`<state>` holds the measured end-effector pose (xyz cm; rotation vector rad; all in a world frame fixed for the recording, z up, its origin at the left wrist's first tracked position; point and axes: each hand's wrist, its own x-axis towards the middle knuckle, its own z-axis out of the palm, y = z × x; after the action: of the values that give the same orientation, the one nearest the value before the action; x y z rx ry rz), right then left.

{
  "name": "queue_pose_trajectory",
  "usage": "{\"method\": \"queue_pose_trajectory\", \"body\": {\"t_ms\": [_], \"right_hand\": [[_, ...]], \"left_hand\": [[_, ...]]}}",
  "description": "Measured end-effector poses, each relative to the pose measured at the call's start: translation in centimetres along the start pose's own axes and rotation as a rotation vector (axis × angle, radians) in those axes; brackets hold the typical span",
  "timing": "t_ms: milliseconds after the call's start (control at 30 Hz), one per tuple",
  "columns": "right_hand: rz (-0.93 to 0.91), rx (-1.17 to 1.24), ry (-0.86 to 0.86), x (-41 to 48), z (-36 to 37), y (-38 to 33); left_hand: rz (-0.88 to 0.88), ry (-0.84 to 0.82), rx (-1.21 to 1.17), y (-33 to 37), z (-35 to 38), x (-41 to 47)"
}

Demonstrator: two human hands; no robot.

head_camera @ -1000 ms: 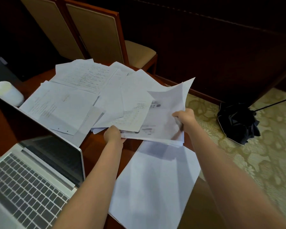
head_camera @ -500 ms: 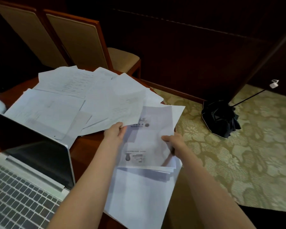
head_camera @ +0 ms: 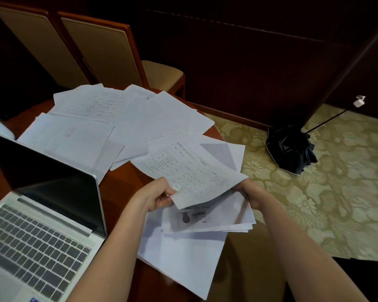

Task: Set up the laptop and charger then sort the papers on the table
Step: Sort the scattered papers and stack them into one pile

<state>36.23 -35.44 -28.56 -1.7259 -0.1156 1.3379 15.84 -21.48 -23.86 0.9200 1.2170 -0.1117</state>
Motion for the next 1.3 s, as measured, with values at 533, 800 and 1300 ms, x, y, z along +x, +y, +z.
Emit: {"method": "queue_pose_trajectory", "body": {"t_ms": [533,800,1300], "right_hand": [[-0.193,-0.29,-0.01,-2.0,0.4,0.0],[-0.409,-0.032,0.155,-3.8,-1.6,-0.1],[-0.702,0.095,0.2,-5.5,0.8,-3.6]], "left_hand": [[0.21,0.2,0.73,-1.1,1.0,0.0],[0.536,0.145,0.096,1.0,0.8,0.4],[0.9,0.199,-0.007,4.4,0.8,-4.0]]}}
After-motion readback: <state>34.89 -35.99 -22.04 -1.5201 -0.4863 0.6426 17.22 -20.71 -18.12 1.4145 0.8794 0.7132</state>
